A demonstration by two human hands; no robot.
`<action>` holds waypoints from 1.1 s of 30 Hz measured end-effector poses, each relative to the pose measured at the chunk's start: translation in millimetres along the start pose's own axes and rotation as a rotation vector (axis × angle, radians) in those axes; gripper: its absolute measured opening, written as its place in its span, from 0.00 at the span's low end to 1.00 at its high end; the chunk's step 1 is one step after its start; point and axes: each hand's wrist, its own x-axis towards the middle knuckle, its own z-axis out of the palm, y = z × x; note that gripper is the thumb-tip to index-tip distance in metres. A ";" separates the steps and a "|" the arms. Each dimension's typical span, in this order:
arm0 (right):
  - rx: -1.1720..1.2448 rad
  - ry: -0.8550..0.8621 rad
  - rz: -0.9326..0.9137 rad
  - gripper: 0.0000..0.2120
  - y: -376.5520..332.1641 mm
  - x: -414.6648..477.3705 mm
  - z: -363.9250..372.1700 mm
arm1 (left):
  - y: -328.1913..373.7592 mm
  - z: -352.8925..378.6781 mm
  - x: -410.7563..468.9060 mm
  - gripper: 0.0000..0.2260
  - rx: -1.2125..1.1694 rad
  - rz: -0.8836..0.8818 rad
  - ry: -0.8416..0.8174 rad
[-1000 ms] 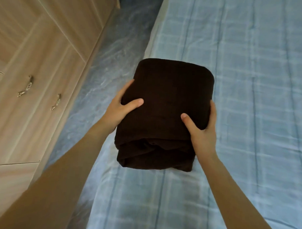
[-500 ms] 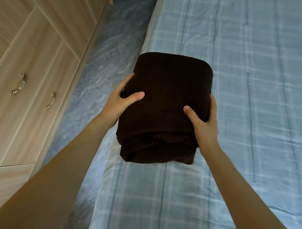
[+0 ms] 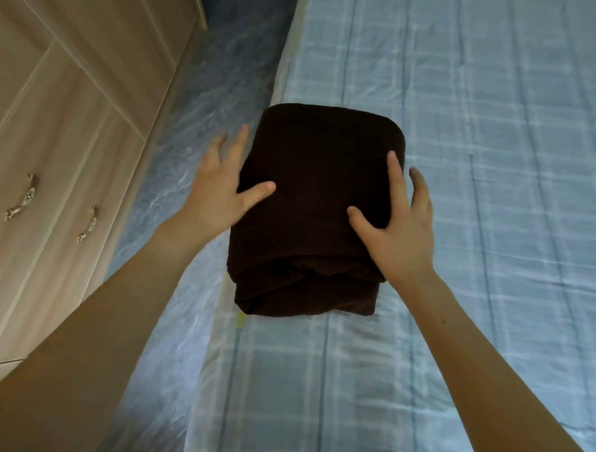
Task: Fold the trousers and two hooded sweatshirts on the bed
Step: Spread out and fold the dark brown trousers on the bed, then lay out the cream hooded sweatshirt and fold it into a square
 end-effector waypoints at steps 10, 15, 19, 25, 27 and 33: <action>-0.303 0.030 -0.272 0.32 11.2 7.5 49.7 | 2.7 60.9 -8.4 0.30 0.406 0.379 0.065; -0.360 -0.003 -0.249 0.33 9.8 6.8 47.4 | 9.1 60.2 -9.3 0.29 0.435 0.372 0.062; -0.411 -0.220 -0.206 0.32 -13.4 13.1 5.3 | 44.8 29.5 -13.8 0.31 0.543 0.260 -0.110; -0.267 -0.027 -0.193 0.22 -60.8 -32.8 -129.4 | 150.2 -56.2 -68.1 0.20 0.326 0.309 0.087; -0.259 0.102 -0.222 0.21 -69.7 -72.6 -180.4 | 190.5 -75.3 -108.5 0.18 0.242 0.413 0.204; -0.266 0.372 -0.209 0.23 -88.3 -227.3 -335.7 | 321.3 -108.0 -252.8 0.19 0.097 0.683 0.291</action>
